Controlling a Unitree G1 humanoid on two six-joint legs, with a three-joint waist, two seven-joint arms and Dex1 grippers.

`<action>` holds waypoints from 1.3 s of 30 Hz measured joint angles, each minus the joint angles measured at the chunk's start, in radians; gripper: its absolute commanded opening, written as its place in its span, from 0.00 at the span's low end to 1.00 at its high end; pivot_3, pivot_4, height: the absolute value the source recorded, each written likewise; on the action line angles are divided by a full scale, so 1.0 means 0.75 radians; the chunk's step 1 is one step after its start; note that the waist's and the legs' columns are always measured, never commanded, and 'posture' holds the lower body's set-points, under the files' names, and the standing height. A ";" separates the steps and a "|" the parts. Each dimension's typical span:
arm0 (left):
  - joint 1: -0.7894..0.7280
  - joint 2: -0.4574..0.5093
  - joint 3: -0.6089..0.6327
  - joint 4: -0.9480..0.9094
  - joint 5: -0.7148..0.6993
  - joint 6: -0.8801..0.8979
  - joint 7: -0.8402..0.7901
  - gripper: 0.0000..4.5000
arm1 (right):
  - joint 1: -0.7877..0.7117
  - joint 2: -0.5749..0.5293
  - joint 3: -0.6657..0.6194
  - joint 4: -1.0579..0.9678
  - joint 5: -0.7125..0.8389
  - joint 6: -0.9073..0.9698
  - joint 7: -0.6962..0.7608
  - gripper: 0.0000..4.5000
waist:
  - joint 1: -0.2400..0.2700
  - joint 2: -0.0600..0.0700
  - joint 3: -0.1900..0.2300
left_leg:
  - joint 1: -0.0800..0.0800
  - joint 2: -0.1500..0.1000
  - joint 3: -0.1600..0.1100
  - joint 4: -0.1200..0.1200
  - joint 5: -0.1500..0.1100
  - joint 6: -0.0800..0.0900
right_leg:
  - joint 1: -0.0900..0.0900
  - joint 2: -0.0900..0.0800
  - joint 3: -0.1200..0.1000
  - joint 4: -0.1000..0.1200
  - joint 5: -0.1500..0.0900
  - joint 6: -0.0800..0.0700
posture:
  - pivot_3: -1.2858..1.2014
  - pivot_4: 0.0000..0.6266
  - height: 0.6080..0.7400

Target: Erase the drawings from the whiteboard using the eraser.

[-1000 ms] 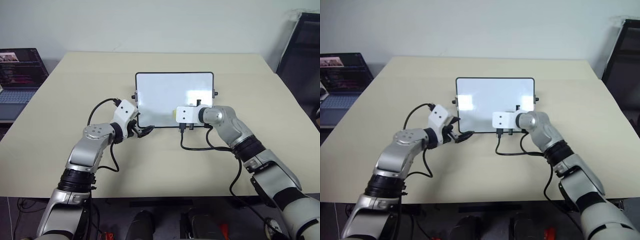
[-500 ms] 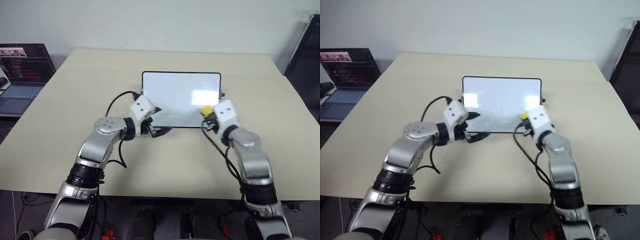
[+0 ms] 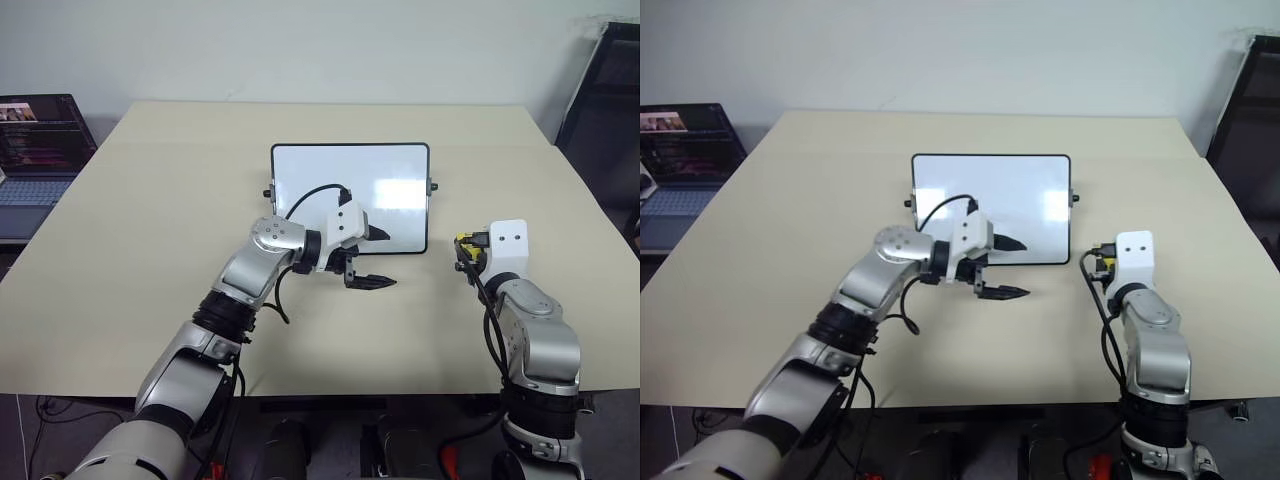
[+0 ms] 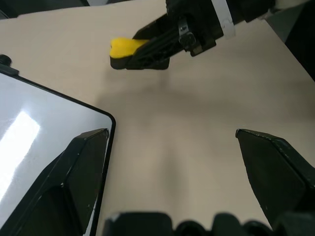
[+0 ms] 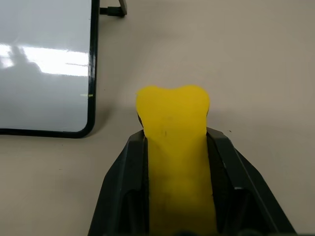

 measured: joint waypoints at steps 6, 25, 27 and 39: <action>-0.027 -0.095 0.000 0.104 0.033 -0.096 0.004 1.00 | 0.029 -0.022 0.012 0.051 0.042 -0.020 -0.026 0.25 | 0.003 0.000 0.000 | -0.001 0.000 0.000 0.000 0.000 0.000 | 0.000 0.000 -0.001 -0.001 0.000 0.000 | 0.52 0.24 1.00; -0.020 -0.132 0.000 0.122 0.081 -0.145 -0.010 1.00 | -0.040 -0.085 -0.020 0.324 0.180 -0.179 -0.111 0.86 | 0.000 0.000 0.000 | -0.001 0.000 0.000 0.000 0.000 0.000 | 0.000 0.000 0.000 -0.001 0.000 0.000 | 0.52 0.24 1.00; -0.010 -0.130 0.000 0.106 0.081 -0.142 -0.001 1.00 | -0.041 -0.085 -0.028 0.325 0.199 -0.193 -0.117 1.00 | -0.001 0.000 0.000 | -0.001 0.000 0.000 0.000 0.000 0.000 | 0.000 0.000 0.000 -0.001 0.000 0.000 | 0.52 0.24 1.00; 0.223 -0.103 0.250 -0.239 -0.038 0.206 0.305 1.00 | 0.106 -0.080 0.036 0.024 0.310 -0.362 -0.049 1.00 | -0.006 0.000 0.000 | -0.001 0.002 -0.005 0.000 0.000 0.000 | 0.001 0.000 0.001 -0.001 0.000 0.000 | 0.52 0.24 1.00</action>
